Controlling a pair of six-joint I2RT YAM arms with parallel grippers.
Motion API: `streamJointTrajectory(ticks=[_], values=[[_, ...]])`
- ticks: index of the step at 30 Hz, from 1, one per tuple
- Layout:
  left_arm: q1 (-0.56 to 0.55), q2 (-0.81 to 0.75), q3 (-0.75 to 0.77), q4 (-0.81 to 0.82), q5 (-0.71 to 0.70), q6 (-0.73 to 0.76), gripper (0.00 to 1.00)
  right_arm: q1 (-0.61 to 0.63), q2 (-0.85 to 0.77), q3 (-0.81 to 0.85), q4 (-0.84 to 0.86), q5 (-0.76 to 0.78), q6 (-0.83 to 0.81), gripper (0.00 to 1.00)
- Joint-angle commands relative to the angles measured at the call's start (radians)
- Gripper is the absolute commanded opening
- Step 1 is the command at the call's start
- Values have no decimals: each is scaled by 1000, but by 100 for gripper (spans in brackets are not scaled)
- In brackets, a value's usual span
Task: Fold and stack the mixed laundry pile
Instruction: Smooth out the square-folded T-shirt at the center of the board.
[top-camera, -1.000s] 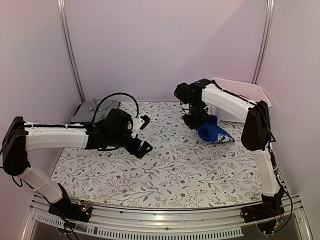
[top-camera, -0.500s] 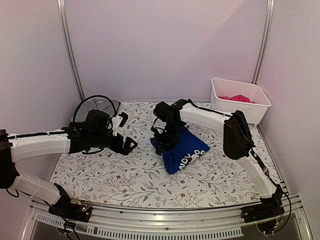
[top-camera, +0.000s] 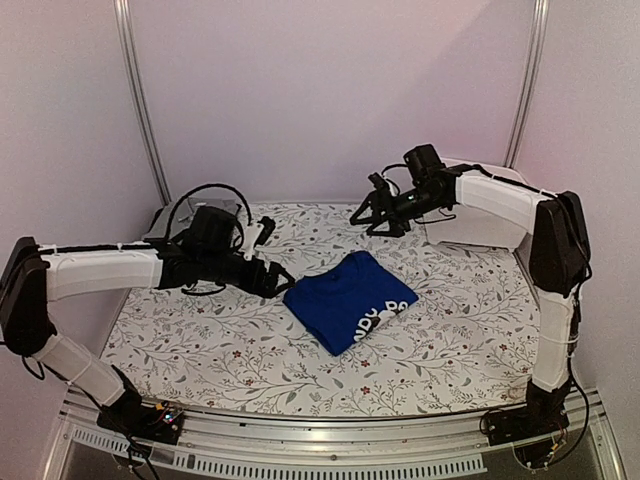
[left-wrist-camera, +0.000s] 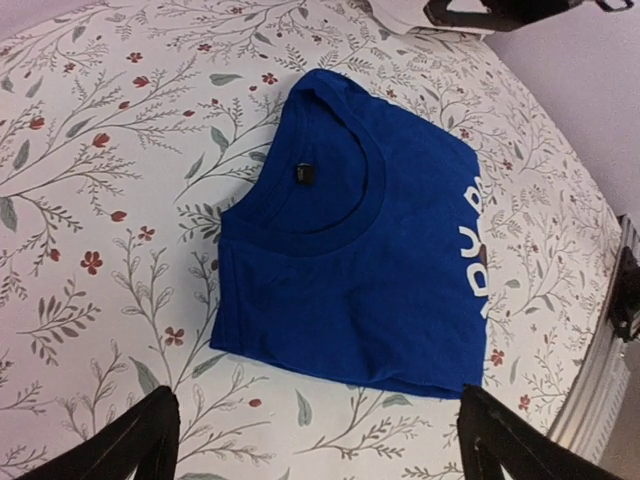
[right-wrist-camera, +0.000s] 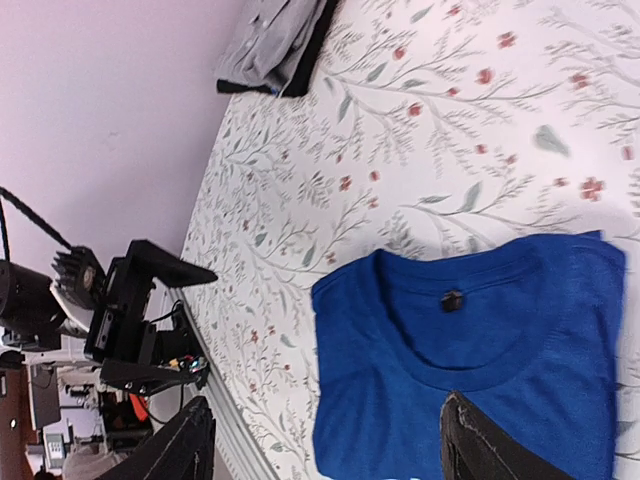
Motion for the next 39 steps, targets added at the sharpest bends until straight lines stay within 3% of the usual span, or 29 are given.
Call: streamJointTrajectory(ticks=[1,8,14,19,23,26,33,37,39], values=[[-67,159,123,28,99,-9,92,-27,13,-61,-63,137,-128,75],[-103,462,313,-53,131,-35,76,-25,87,-205,-82,163,-220,71],[-36,551,329,-102,107,-29,74,50,26,-430,-8,114,-192,70],[48,613,388,-156,84,17,74,182,-39,-498,31,-4,-129,72],[106,577,392,-154,119,33,77,166,-101,-477,35,-27,-106,73],[129,489,351,-145,154,38,79,83,-171,-481,28,3,-94,72],[127,323,214,-146,191,4,80,-65,-300,-547,-30,140,-203,55],[116,297,176,-141,220,-5,80,-67,-235,-503,-52,179,-279,39],[109,299,171,-144,225,-10,80,-67,-177,-481,-36,134,-278,37]])
